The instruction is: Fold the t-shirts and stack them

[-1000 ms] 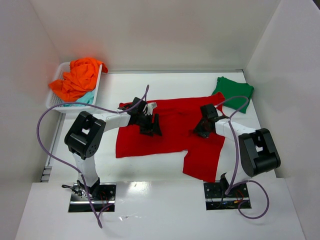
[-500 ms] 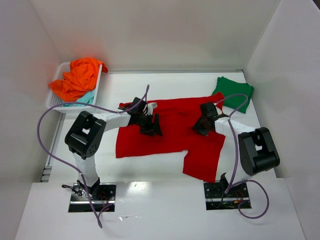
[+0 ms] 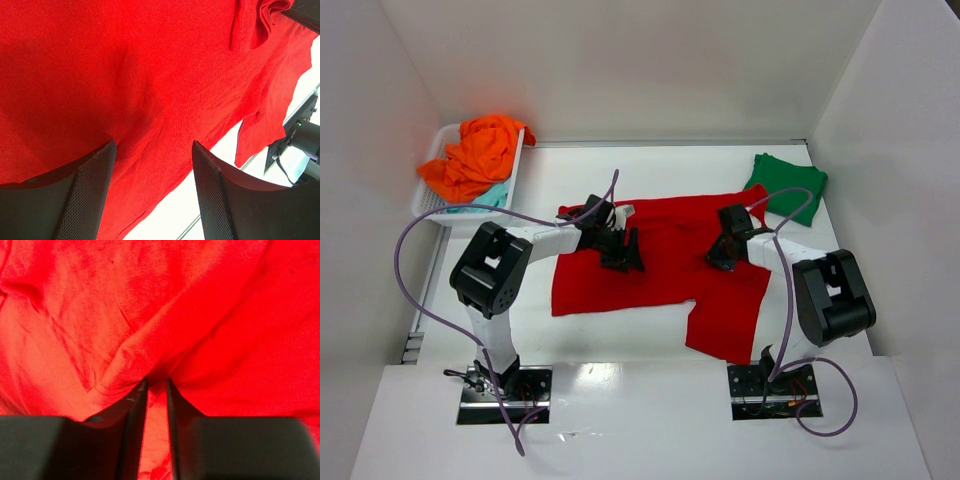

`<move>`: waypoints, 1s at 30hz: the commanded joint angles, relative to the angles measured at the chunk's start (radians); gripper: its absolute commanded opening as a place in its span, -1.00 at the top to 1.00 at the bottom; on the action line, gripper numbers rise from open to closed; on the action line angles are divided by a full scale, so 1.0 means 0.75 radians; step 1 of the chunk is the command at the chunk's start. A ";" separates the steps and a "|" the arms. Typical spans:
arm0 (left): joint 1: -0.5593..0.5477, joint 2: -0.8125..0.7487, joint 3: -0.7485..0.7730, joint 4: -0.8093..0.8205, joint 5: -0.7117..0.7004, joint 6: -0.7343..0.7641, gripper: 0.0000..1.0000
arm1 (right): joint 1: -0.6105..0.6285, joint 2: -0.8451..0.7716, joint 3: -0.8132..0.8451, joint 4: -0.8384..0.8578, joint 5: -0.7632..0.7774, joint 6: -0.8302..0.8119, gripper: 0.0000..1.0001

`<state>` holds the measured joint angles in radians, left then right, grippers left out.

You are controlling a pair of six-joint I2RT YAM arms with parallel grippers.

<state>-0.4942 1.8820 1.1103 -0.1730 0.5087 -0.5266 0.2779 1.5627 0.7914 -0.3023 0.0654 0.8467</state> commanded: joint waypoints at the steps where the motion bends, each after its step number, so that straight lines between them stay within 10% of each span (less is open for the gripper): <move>1: -0.006 0.060 -0.020 -0.017 -0.014 0.031 -0.41 | 0.022 0.023 0.045 0.059 0.003 -0.002 0.51; 13: -0.006 0.060 -0.020 -0.017 -0.014 0.031 -0.41 | 0.022 0.023 0.057 0.043 0.027 -0.002 1.00; 30: -0.006 0.060 -0.020 -0.017 -0.001 0.044 -0.41 | 0.006 -0.183 0.039 -0.266 0.205 0.027 1.00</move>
<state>-0.4942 1.8835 1.1103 -0.1703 0.5129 -0.5262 0.2836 1.4853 0.8207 -0.4305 0.1635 0.8482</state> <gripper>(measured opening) 0.705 0.004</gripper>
